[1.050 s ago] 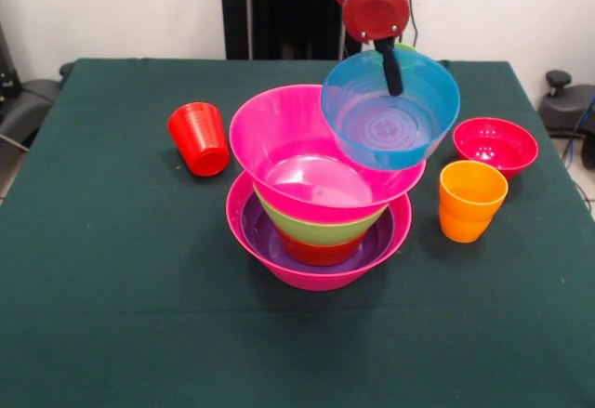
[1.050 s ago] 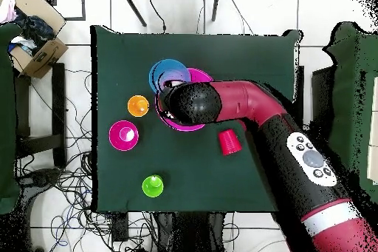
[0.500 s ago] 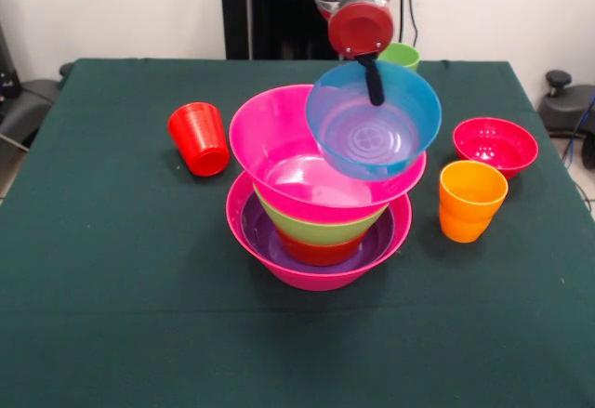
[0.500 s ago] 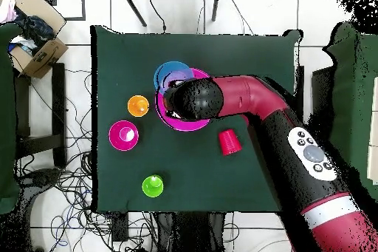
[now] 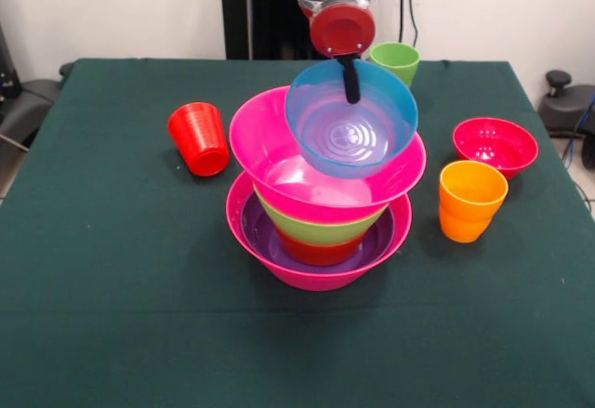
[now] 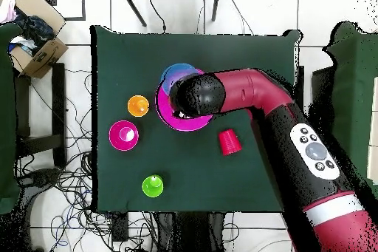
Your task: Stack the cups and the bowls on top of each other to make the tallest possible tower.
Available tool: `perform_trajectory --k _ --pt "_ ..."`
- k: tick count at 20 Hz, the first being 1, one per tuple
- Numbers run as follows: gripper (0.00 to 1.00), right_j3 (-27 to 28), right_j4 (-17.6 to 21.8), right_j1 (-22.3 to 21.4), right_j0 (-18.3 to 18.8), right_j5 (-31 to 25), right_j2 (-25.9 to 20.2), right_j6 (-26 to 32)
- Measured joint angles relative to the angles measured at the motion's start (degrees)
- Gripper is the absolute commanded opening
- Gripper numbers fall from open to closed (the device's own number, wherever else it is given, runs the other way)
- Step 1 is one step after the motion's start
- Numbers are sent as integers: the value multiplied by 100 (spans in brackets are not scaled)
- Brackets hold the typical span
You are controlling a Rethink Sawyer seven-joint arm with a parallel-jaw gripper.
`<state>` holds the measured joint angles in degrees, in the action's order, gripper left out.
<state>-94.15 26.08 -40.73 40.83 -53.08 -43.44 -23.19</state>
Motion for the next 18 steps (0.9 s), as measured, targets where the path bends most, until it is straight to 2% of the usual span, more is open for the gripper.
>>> perform_trajectory --k 12,13,18 --pt "0 180 339 0 -1 -287 -141 0" --pt "100 183 342 0 -1 -316 -168 0" --pt "100 183 342 0 -1 -334 -221 0"
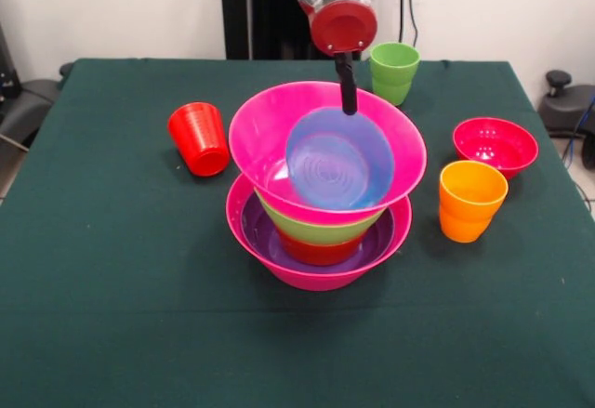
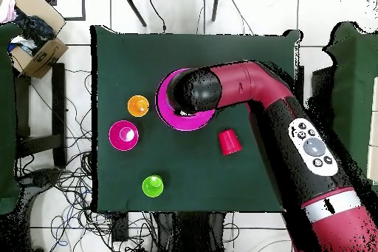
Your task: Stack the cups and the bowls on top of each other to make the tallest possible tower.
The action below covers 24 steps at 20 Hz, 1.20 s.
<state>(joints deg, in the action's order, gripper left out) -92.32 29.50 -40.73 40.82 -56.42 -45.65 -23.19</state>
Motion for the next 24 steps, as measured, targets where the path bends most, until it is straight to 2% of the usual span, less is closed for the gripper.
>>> perform_trajectory --k 12,17,24 --pt "100 22 24 -1 12 -1 -256 1" --pt "100 18 5 -35 69 -2 -522 2" --pt "100 -247 -437 -462 209 -2 -958 2"
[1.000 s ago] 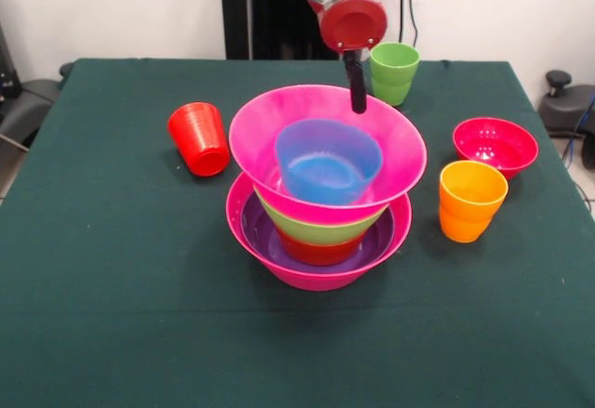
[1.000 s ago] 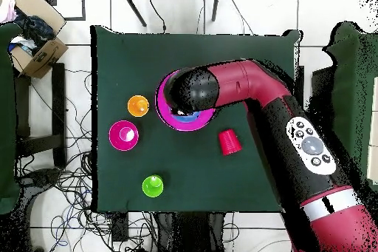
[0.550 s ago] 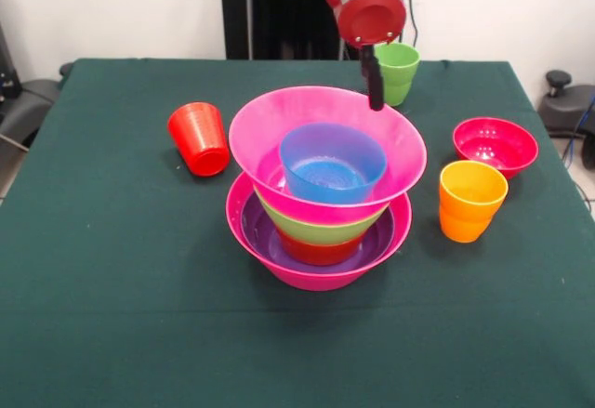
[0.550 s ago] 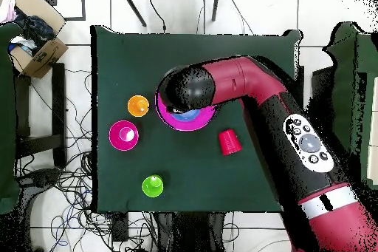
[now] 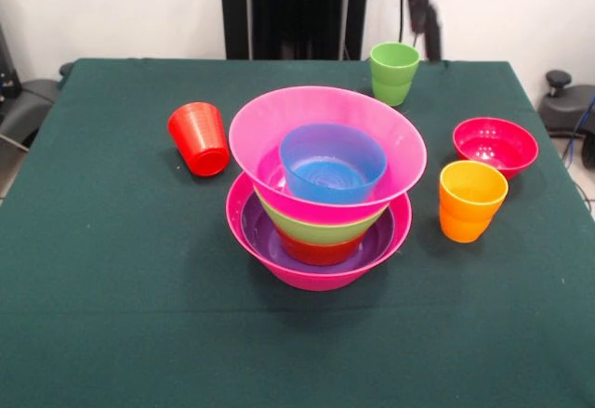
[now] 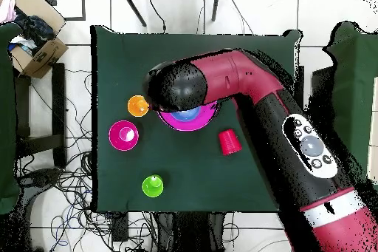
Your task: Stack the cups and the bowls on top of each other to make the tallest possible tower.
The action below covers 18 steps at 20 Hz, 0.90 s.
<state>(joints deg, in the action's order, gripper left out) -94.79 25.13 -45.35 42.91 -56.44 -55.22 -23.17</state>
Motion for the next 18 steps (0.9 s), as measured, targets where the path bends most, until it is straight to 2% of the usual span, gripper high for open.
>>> perform_trajectory --k 7,10,13,14,18 --pt "100 -495 -796 -796 174 2 -326 0" --pt "100 -660 -1191 -1072 397 1 -430 0" --pt "100 -663 -1407 -1213 655 1 -456 0" --pt "100 -605 -1418 -1220 815 -1 -451 0" --pt "100 -478 -1298 -1162 1052 -50 -437 0"
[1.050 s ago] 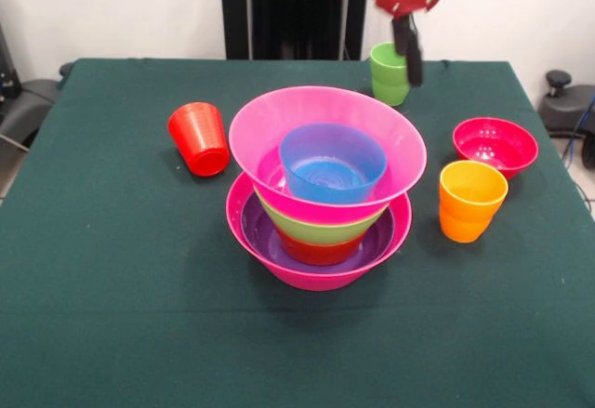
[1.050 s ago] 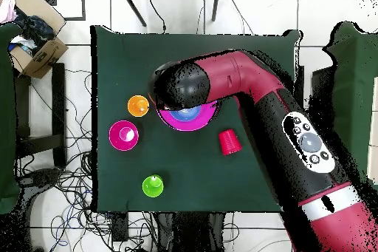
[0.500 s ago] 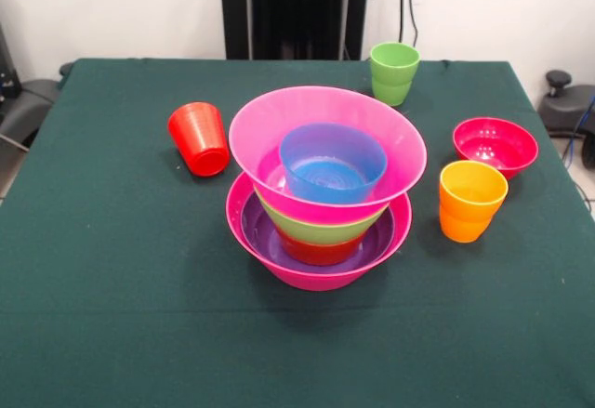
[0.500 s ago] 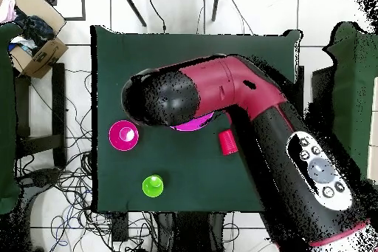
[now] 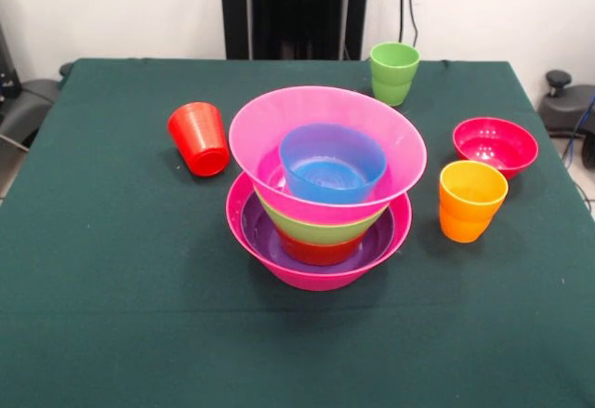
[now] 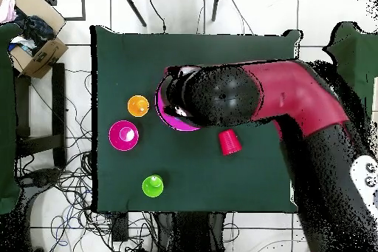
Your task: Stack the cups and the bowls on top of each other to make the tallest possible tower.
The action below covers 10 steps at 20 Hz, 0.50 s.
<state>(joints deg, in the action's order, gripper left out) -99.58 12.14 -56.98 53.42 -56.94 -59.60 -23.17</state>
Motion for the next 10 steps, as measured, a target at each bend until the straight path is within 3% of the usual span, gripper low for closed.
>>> perform_trajectory --k 10 --pt "100 285 1003 433 267 -189 308 0"
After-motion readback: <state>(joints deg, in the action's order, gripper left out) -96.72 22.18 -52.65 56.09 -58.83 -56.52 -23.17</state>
